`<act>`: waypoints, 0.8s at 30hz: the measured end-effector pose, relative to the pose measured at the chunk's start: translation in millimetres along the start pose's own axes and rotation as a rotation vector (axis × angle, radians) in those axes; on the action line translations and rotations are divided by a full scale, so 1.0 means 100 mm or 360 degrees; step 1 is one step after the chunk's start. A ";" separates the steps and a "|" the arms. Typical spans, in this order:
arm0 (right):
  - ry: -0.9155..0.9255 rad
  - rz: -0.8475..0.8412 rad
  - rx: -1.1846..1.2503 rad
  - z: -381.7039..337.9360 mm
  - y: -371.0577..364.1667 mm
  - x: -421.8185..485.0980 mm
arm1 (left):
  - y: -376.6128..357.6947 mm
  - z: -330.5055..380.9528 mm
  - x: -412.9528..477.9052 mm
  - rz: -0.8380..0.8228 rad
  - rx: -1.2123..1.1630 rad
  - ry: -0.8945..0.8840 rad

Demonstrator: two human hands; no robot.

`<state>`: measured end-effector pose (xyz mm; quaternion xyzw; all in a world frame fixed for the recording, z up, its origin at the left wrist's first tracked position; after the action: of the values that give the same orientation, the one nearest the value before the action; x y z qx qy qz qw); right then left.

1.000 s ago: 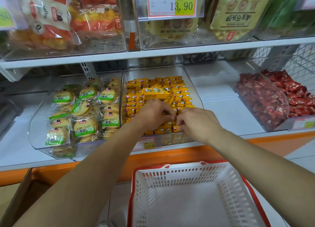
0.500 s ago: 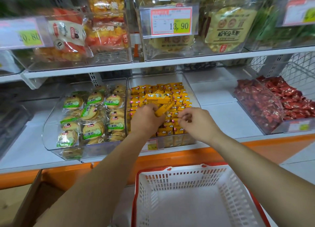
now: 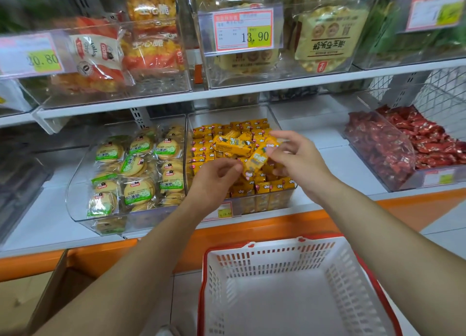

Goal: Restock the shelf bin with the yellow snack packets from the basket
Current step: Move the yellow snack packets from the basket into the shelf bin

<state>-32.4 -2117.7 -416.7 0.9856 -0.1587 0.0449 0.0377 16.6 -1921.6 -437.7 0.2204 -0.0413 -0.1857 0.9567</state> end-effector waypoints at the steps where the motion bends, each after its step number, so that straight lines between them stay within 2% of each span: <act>1: 0.0054 0.0043 -0.0097 -0.05 0.05 0.02 | 0.00 -0.01 0.05 0.0034 0.0189 -0.0012; 3: 0.0146 0.0025 -0.0306 -0.12 0.15 0.05 | -0.04 -0.04 0.17 -0.0029 0.0552 -0.0027; 6: 0.0230 -0.0217 -0.0586 -0.14 0.19 0.03 | -0.13 -0.08 0.32 -0.0241 0.0844 -0.0003; 11: 0.0363 -0.0444 -0.0753 -0.12 0.13 -0.02 | -0.11 -0.14 0.49 -0.0283 0.0822 0.0000; 17: 0.0476 -0.0579 -0.0899 -0.13 0.01 -0.08 | -0.10 -0.16 0.49 -0.0178 0.0750 -0.0103; 20: 0.0558 -0.0640 -0.1129 -0.12 -0.06 -0.13 | -0.05 -0.14 0.50 -0.0073 0.0588 -0.0108; 24: 0.0656 -0.0638 -0.1319 -0.13 -0.19 -0.11 | -0.08 -0.13 0.50 -0.0220 0.0592 -0.0137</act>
<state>-37.3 -2095.3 -405.7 0.8695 0.0399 0.1637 0.4643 62.1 -1941.6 -452.6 0.3874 -0.1006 -0.2494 0.8818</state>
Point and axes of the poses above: each hand's wrist, its own x-axis towards the middle knuckle, its own y-axis out of the back of the hand, z = x × y, the point moved 3 cm from there along x, towards the middle knuckle, and after that the axes turned 4 degrees about y, right-handed, at the moved point
